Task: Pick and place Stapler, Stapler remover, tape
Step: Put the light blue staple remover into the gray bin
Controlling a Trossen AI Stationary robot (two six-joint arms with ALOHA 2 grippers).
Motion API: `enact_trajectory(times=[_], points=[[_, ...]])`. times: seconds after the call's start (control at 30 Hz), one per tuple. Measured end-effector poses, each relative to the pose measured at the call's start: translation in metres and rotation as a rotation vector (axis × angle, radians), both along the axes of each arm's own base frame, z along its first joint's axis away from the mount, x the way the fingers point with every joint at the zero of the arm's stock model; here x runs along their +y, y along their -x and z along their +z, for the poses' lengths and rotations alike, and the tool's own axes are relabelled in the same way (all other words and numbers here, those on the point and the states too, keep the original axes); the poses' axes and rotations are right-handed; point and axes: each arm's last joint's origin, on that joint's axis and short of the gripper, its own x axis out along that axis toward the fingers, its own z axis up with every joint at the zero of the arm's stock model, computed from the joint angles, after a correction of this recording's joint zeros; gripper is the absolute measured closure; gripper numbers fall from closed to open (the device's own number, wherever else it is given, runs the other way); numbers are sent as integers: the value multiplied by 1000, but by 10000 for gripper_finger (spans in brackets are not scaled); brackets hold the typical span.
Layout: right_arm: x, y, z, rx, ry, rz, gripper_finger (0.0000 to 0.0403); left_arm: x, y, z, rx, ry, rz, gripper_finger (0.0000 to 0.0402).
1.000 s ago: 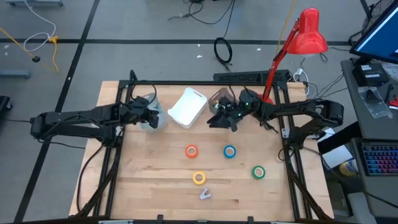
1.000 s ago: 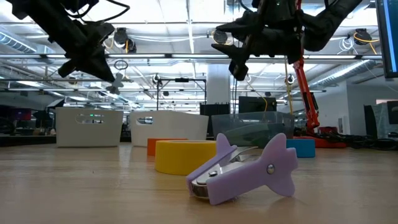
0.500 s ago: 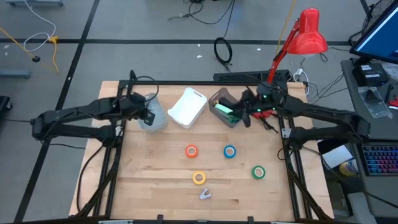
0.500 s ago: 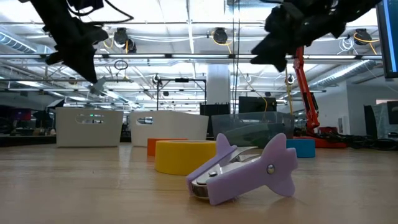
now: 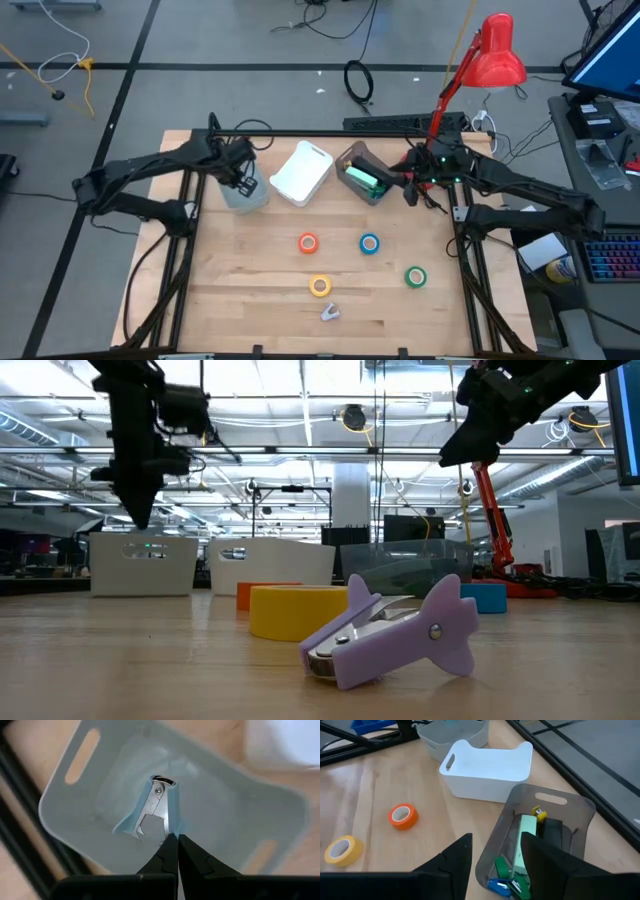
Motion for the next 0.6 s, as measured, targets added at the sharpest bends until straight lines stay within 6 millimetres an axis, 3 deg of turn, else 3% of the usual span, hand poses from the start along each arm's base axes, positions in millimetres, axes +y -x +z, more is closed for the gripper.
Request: enact_trajectory(times=[0.27, 0.6], points=[[0, 0, 1, -4, 9, 4, 243, 33, -3, -22, 152, 99, 8, 401], [0, 0, 1, -5, 9, 4, 241, 44, 3, -31, 209, 145, 9, 401]])
